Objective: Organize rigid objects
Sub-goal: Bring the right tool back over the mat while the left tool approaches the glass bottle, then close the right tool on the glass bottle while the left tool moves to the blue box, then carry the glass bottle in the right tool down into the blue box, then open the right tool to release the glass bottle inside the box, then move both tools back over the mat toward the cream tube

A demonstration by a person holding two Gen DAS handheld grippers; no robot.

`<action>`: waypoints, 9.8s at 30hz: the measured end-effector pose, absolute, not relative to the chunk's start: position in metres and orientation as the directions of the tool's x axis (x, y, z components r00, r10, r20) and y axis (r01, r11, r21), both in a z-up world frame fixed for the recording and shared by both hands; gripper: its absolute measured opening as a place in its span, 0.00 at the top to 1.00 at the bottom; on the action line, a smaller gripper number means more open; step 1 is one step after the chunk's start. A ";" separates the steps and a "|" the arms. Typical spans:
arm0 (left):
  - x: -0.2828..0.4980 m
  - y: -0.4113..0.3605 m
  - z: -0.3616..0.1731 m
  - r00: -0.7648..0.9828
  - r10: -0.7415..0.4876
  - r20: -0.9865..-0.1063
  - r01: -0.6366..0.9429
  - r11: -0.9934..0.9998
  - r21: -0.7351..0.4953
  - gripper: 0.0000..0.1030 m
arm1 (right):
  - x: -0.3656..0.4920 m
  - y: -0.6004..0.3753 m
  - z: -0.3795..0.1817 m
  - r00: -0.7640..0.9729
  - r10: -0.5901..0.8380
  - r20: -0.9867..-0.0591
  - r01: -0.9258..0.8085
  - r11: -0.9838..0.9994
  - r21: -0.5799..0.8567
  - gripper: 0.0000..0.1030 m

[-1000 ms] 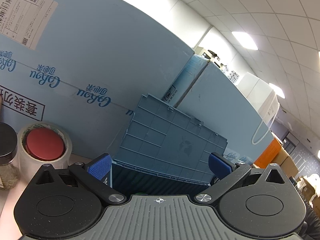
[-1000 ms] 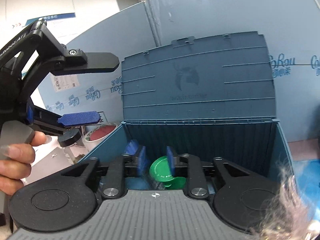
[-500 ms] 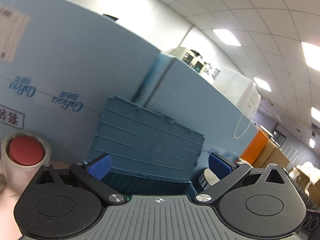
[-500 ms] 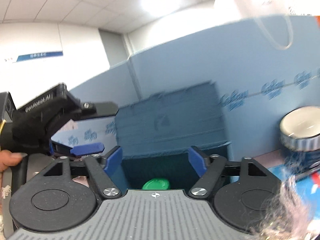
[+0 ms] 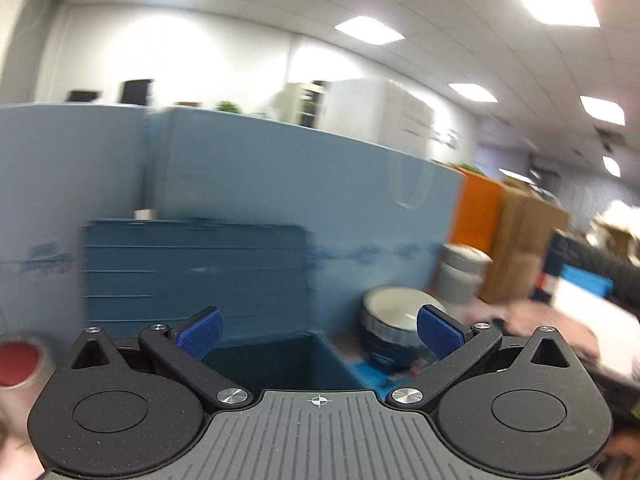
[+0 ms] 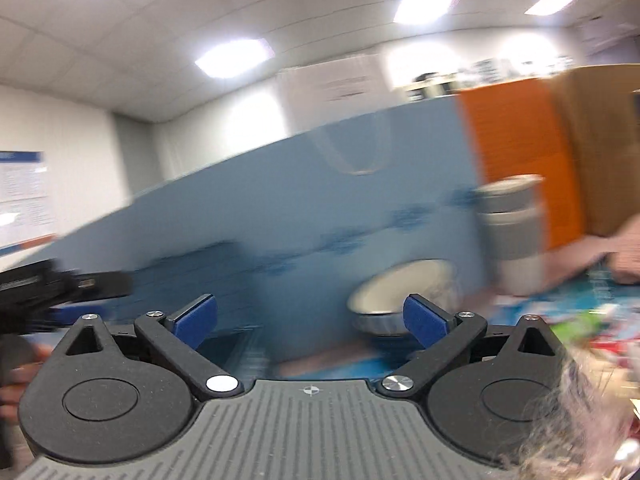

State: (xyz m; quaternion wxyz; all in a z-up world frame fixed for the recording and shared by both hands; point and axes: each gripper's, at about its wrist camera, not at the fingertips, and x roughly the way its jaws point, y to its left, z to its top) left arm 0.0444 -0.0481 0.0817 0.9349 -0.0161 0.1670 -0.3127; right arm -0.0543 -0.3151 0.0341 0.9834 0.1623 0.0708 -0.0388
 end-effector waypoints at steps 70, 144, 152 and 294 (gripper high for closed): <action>0.053 -0.221 0.007 0.477 -0.640 -0.602 0.650 0.718 -0.248 0.28 | -0.089 -0.410 -0.011 0.953 -0.207 -0.221 0.302 0.703 0.644 0.03; 0.072 0.082 0.065 0.712 -0.627 -0.316 0.403 0.734 -0.547 0.01 | -0.095 -0.248 0.013 0.845 -0.073 -0.530 0.156 0.981 0.115 0.35; 0.070 0.077 0.067 0.700 -0.640 -0.318 0.424 0.730 -0.536 0.01 | -0.093 -0.213 -0.018 0.684 0.008 -0.730 -0.003 1.000 0.009 0.33; 0.066 0.079 0.075 0.642 -0.723 -0.256 0.467 0.633 -0.618 0.00 | -0.051 -0.239 0.091 0.936 0.044 -0.350 0.062 0.956 0.286 0.00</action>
